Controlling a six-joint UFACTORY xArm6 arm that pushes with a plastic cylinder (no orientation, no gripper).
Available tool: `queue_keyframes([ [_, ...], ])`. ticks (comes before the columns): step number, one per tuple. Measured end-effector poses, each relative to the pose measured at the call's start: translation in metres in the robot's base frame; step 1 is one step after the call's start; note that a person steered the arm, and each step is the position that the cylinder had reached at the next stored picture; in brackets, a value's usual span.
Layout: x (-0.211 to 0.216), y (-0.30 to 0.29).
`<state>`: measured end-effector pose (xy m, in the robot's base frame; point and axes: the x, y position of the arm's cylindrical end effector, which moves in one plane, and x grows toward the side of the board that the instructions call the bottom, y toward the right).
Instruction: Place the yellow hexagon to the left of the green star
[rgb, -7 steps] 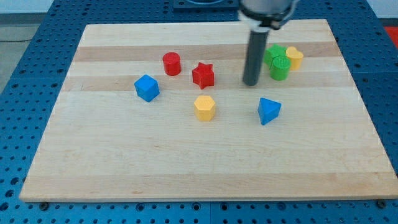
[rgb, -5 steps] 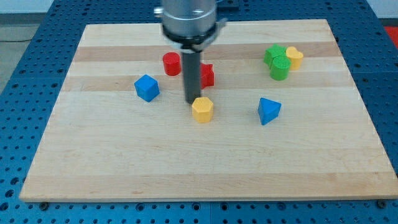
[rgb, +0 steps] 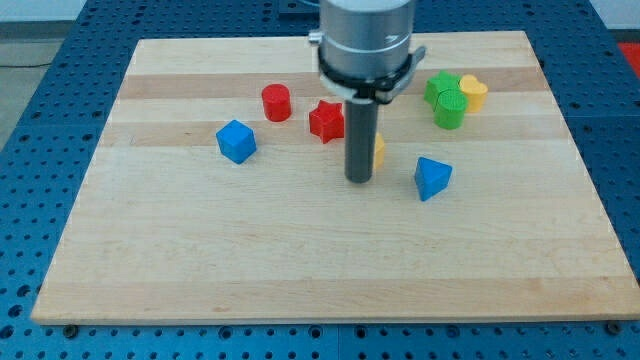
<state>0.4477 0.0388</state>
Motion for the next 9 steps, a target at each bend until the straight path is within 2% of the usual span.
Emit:
queue_keyframes([
  [1,-0.024,0.018],
  [3,-0.025,-0.009],
  [5,-0.064,0.005],
  [9,-0.108,0.033],
])
